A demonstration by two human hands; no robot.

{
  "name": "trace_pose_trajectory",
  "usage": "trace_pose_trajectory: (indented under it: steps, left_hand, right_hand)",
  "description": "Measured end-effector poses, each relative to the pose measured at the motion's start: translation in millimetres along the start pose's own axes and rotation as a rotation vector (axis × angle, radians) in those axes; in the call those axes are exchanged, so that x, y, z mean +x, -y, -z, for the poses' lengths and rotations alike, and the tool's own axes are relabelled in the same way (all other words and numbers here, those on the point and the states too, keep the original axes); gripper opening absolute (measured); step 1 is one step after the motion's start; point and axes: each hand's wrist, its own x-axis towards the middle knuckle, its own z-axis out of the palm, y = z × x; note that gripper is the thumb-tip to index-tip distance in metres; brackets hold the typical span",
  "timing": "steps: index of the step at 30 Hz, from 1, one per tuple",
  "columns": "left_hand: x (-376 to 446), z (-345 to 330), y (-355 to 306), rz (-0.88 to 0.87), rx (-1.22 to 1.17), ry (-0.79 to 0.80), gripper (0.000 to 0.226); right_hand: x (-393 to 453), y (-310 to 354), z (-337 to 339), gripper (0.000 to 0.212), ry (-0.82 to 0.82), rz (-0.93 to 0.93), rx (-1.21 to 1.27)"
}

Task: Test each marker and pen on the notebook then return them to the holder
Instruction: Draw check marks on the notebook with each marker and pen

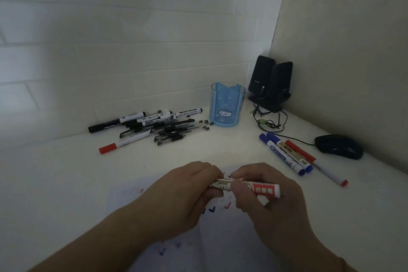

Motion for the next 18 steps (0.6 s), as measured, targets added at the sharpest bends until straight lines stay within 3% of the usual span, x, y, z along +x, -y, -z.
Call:
trace_pose_trajectory:
  steps: [5,10,13,16,18]
  left_hand:
    - [-2,5,-1,0.001,-0.032,0.067,0.024]
    - [0,7,1,0.007,-0.070,0.070,0.024]
    - [-2,6,2,0.147,-0.200,0.035,0.033]
    - [-8,8,7,0.232,-0.317,0.009,0.017]
    - [-10,9,10,0.261,-0.305,0.019,0.021]
  right_hand:
    - [0,2,-2,0.014,0.133,-0.115,0.319]
    - [2,2,8,0.024,0.190,-0.016,0.152]
    - [11,1,20,0.015,0.082,-0.022,0.167]
    - [23,-7,40,0.038,-0.064,-0.201,0.404]
    - [27,-12,48,0.051,-0.026,-0.303,0.431]
